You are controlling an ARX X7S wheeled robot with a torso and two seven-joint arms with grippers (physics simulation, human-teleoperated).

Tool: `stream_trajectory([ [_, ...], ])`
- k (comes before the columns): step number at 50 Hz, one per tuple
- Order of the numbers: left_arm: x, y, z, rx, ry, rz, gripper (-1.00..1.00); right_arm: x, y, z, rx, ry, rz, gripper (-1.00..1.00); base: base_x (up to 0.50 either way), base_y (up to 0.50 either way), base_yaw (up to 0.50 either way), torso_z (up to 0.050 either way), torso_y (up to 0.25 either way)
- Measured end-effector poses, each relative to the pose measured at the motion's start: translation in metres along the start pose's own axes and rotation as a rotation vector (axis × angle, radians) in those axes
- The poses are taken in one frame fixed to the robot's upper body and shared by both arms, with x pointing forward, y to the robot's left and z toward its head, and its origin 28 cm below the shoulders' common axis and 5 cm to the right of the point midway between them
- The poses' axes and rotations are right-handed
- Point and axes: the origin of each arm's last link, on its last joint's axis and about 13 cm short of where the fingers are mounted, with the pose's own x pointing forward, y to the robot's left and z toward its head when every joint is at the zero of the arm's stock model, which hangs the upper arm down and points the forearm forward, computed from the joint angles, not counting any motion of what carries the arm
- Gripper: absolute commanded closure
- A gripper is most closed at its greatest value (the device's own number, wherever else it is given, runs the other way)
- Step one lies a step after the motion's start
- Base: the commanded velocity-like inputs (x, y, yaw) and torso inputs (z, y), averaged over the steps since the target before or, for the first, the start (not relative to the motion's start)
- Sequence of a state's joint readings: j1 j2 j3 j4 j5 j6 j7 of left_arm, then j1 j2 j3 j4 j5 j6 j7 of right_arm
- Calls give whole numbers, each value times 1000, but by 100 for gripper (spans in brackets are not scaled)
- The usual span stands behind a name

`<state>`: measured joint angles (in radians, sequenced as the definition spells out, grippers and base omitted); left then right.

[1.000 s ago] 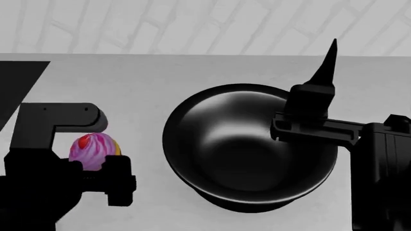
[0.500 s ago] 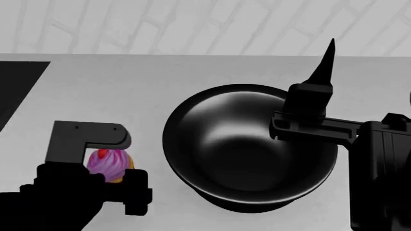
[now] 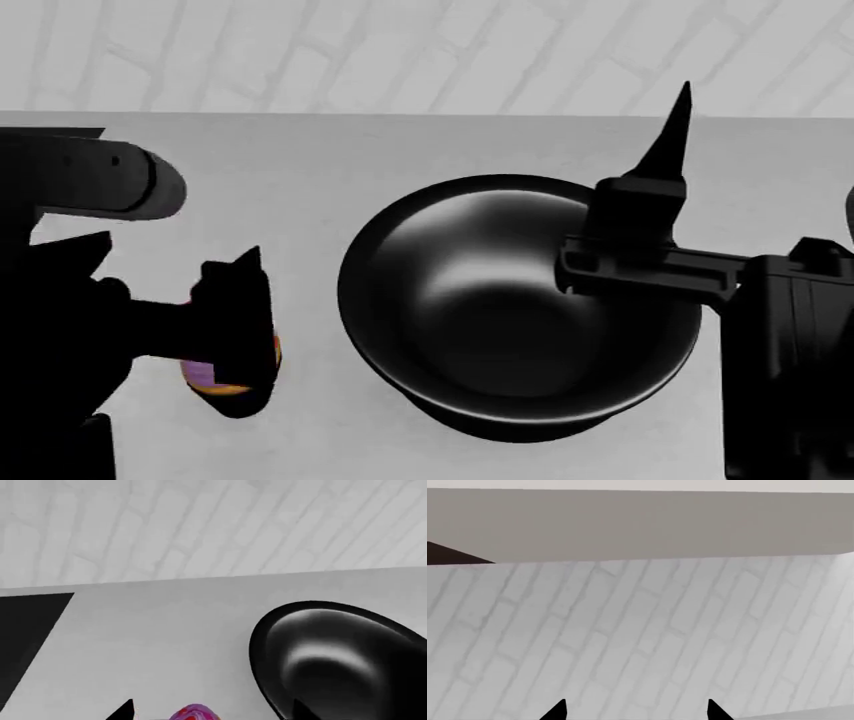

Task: Move the fresh-baked cupcake off the tray onto the counter, and place the bowl used for mixing into the sink.

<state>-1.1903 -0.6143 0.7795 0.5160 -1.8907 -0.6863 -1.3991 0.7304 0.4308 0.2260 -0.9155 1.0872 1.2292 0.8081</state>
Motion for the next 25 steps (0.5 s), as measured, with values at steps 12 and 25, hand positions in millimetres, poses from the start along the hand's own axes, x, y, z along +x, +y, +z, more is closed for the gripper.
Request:
stream_trajectory([
  [12, -93, 4, 66, 77, -378, 11, -100, 1, 1, -3, -6, 8, 2, -100, 0, 0, 0, 0, 0],
  [25, -182, 41, 82, -29, -847, 193, -100, -1, 1, 0, -9, -3, 7, -100, 0, 0, 0, 0, 0],
])
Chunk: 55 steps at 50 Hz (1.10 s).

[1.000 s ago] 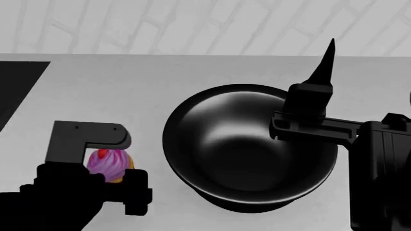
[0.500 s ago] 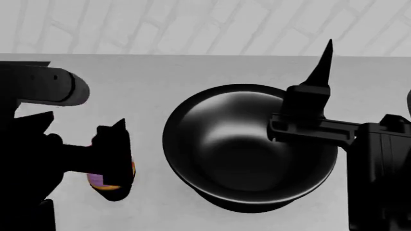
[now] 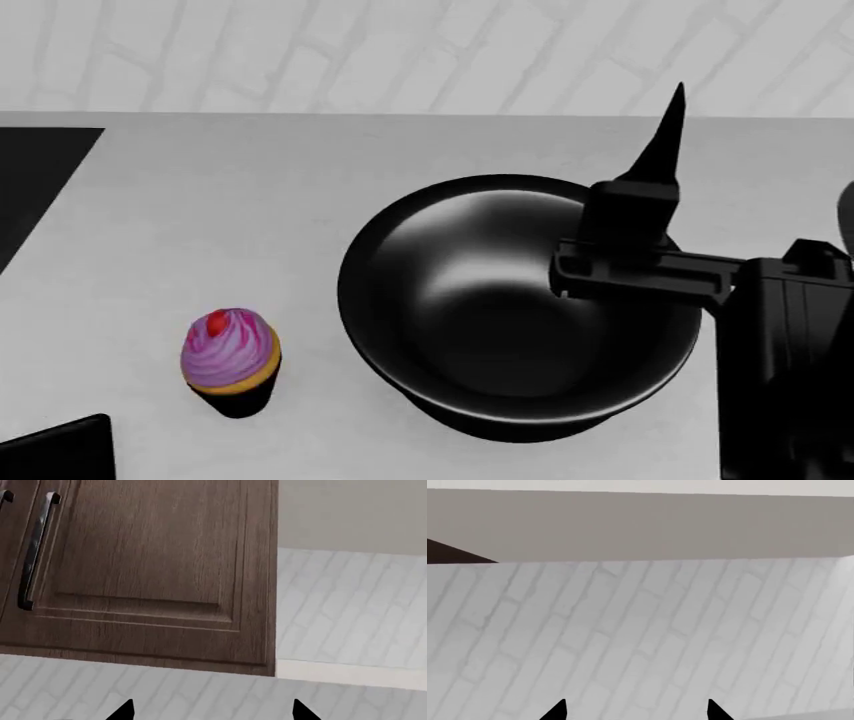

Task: Move the fresh-baked cupcake off the tray onto the counter, and place the bowl used for mixing into the sink.

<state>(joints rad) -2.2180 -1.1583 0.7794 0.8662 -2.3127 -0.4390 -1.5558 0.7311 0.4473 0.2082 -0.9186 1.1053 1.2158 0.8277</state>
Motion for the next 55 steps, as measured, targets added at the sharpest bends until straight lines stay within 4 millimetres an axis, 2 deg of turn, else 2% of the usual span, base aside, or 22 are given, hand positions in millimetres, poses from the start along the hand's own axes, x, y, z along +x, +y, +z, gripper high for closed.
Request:
stream_trajectory([
  [8, -27, 15, 8, -15, -141, 68, -100, 3, -1, -3, 32, 79, -18, -100, 0, 0, 0, 0, 0],
  [18, -41, 20, 10, -26, -208, 95, -100, 9, -10, -8, 239, 264, -15, -100, 0, 0, 0, 0, 0],
  [34, -46, 20, 8, -26, -235, 99, -100, 18, -25, -12, 451, 387, -60, -100, 0, 0, 0, 0, 0],
  [43, -44, 19, 7, -23, -232, 98, -100, 26, -30, -23, 499, 447, -86, -100, 0, 0, 0, 0, 0],
  [55, -43, 18, 5, -17, -232, 98, -100, 37, -28, -41, 501, 512, -92, -100, 0, 0, 0, 0, 0],
])
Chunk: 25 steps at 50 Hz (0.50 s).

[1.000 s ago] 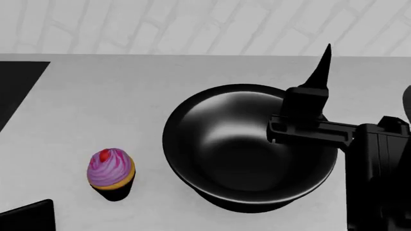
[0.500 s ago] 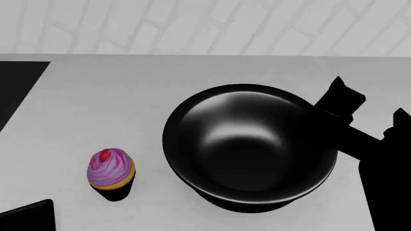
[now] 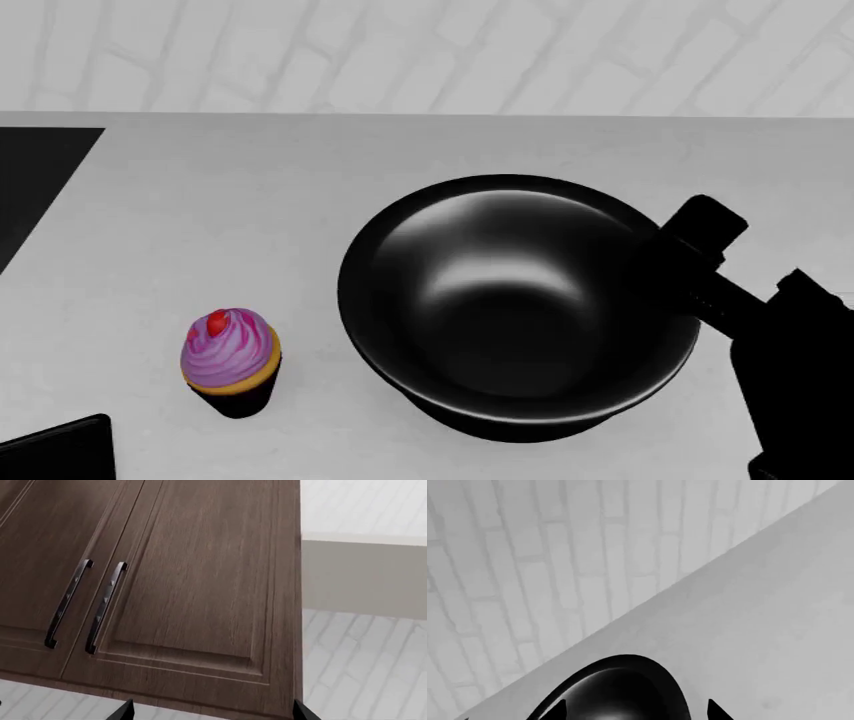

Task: Move the fresh-baked cupcake off the tray onto the counter, and place the bowl used for mixing into the sink.

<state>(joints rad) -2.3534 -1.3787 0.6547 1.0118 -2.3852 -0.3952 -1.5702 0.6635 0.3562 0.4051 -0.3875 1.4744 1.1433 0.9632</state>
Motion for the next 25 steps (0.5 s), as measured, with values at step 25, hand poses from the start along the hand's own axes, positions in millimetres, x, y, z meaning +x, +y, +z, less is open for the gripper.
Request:
stream_trajectory([
  [25, 0, -1, -1, 2, 1, -8, -100, 28, -8, -17, -25, 74, -62, -100, 0, 0, 0, 0, 0],
])
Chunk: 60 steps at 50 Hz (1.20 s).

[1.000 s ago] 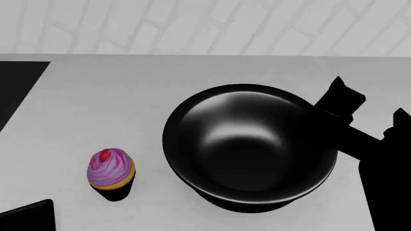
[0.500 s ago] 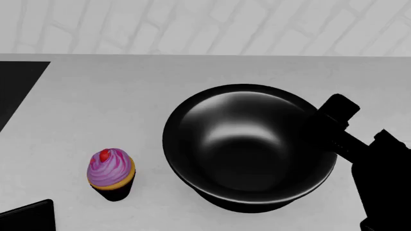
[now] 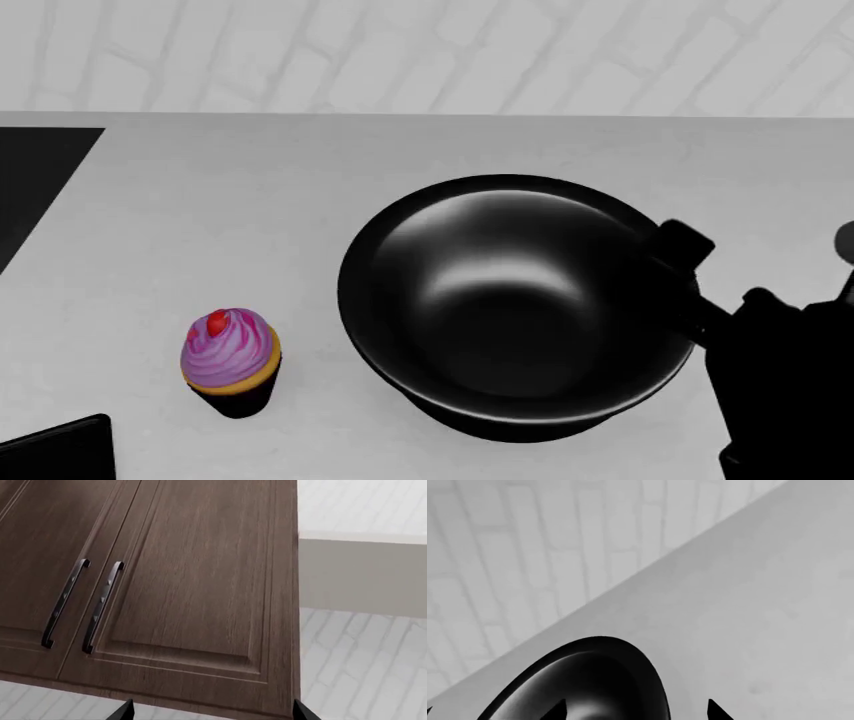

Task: Move the fresh-baked cupcake off the tray onto the counter, and place the bowl used for mixing into the sink.

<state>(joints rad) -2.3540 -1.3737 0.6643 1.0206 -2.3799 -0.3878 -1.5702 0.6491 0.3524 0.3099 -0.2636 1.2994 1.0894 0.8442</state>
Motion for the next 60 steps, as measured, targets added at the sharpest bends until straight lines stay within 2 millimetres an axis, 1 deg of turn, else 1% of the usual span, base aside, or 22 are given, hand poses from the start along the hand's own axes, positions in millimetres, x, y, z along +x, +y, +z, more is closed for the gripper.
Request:
stream_trajectory([
  [34, 1, -1, -2, 6, 3, -2, -100, 17, -12, -8, 61, 99, -23, -100, 0, 0, 0, 0, 0],
  [60, 1, 0, -1, -3, -4, 10, -100, 27, -13, -17, 95, 169, 3, -100, 0, 0, 0, 0, 0],
])
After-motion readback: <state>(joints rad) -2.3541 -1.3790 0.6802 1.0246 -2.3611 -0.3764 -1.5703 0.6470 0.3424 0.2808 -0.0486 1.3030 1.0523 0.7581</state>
